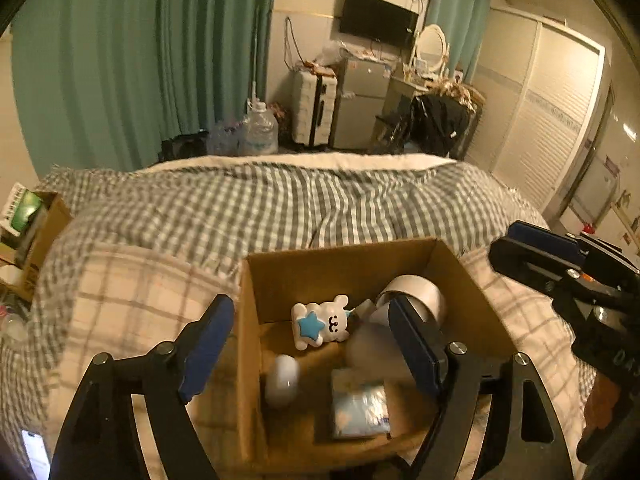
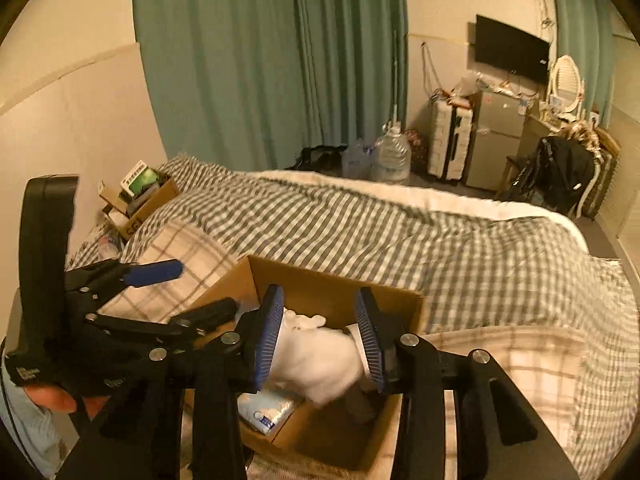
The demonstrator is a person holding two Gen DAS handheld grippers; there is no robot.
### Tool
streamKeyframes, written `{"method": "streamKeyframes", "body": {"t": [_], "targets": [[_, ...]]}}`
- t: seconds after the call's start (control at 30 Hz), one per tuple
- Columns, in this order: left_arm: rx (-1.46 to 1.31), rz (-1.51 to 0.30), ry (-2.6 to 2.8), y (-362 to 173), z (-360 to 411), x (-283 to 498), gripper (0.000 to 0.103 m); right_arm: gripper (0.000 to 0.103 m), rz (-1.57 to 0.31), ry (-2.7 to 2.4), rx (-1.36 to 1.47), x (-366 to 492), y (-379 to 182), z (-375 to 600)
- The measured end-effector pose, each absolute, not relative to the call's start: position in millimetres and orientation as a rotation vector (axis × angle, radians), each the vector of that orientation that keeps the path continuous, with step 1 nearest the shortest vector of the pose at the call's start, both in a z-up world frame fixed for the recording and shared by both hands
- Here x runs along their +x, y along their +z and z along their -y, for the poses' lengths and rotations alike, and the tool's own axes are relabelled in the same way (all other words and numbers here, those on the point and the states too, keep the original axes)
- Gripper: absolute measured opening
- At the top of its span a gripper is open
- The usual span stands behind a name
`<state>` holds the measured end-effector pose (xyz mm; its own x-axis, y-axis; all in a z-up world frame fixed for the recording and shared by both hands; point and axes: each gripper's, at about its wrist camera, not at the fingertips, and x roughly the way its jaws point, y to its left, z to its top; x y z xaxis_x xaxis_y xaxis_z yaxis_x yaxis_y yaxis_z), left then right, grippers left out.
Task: Organize objects
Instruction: 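Carry the earbud case and glove into the box and open both grippers, then grasp the white lace cloth with the left gripper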
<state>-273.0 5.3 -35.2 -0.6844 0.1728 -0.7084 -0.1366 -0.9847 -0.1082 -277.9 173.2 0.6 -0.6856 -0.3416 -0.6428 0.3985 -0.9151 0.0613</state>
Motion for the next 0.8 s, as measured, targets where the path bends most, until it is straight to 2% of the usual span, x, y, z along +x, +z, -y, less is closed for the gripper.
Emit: {"method": "streamKeyframes", "body": {"t": [0.13,0.2,0.27,0.47,0.67,0.8], "targets": [[-1.092,0.018,2.798,-4,-5,-243,0.084,0.047,-0.135,-2.62,0.925,-251,33,-184],[-1.061,0.001,2.824,9,-4,-227,0.09,0.051,-0.157,-2.655,0.895,-229,52,-190],[-1.033,-0.004,2.842,21,-3,-208,0.091,0.056,-0.165,-2.67,0.877,-213,65,-195],[-0.998,-0.028,2.855,30,-4,-159,0.091,0.063,-0.205,-2.729,0.846,-157,86,-205],[-1.044,0.031,2.847,3,-3,-125,0.091,0.066,-0.198,-2.74,0.885,-111,57,-209],[-1.112,-0.006,2.822,-29,-9,-115,0.091,0.068,-0.186,-2.728,1.03,-101,-4,-208]]}}
